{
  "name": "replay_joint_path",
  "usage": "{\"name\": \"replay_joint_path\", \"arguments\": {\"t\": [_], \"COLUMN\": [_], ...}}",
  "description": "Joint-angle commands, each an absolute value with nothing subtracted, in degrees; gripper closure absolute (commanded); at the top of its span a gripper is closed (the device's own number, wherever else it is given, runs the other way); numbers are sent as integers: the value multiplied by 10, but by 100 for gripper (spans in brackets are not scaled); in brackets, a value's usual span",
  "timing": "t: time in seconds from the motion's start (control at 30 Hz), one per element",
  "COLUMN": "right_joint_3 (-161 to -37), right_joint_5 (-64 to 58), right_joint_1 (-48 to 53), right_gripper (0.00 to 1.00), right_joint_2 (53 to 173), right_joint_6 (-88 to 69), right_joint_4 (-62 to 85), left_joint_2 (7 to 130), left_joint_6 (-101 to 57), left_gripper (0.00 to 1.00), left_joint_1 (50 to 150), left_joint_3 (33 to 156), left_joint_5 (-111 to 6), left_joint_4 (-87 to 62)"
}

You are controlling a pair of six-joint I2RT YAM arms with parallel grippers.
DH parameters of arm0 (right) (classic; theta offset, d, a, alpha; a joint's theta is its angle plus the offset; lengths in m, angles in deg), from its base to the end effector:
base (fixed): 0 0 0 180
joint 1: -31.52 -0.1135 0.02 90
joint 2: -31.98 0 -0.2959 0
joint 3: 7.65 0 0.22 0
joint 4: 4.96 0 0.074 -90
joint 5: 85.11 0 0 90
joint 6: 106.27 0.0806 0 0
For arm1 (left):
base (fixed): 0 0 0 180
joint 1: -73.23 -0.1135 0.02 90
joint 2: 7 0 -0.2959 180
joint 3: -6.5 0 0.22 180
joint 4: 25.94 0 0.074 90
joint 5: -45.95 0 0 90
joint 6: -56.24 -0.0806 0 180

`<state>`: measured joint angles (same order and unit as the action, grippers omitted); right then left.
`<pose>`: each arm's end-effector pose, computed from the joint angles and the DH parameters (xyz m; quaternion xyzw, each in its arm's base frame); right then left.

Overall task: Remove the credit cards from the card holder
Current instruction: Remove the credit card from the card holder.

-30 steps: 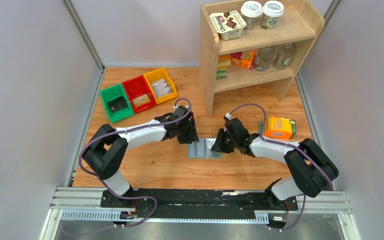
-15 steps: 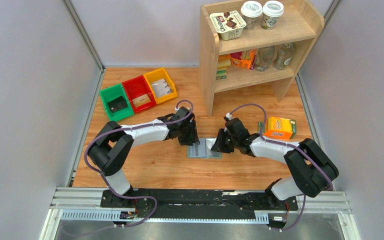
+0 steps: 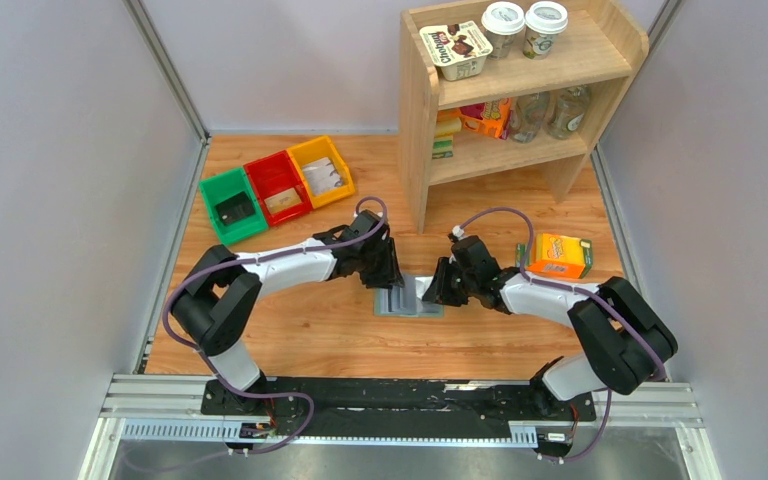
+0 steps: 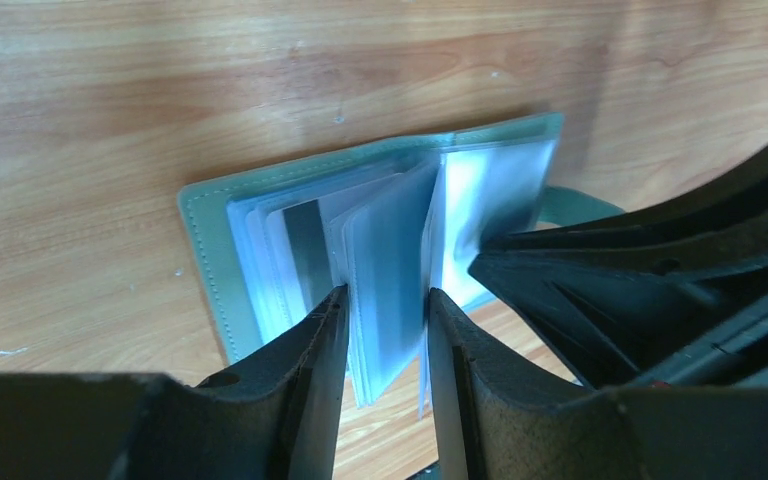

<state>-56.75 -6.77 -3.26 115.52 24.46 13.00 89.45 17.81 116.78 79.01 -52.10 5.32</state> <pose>0.2055 0.1625 0.1619 0.0162 0.9422 0.2723 0.1946 0.2402 -0.2439 0.1920 -0.0456 0.9510 -0.2653 0.1519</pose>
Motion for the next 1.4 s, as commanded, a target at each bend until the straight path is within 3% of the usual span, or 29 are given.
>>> {"name": "replay_joint_path", "arguments": {"t": [0.0,0.63,1.0,1.23,1.37], "right_joint_3": [-550,-540,-570,-606,-609], "right_joint_5": [-47,-51,7,30,-33], "right_joint_1": [-28,-21,-20,-24,-25], "right_gripper": [76,75,67,66,65], "right_joint_2": [1159,1141,1068,976,966], "right_joint_6": [242,246,233,228,219], "right_joint_4": [140,132,229,296,251], "left_joint_2": [864,851,854,855,859], "left_joint_6": [186,192,154,146,144], "left_gripper": [58,69,99,100,100], "left_joint_1": [1177,1178,1178,1178,1178], "left_joint_3": [811,785,767,749,745], "left_joint_5": [-556,-550,-503,-495,-493], "left_joint_4": [22,-1,41,46,46]}}
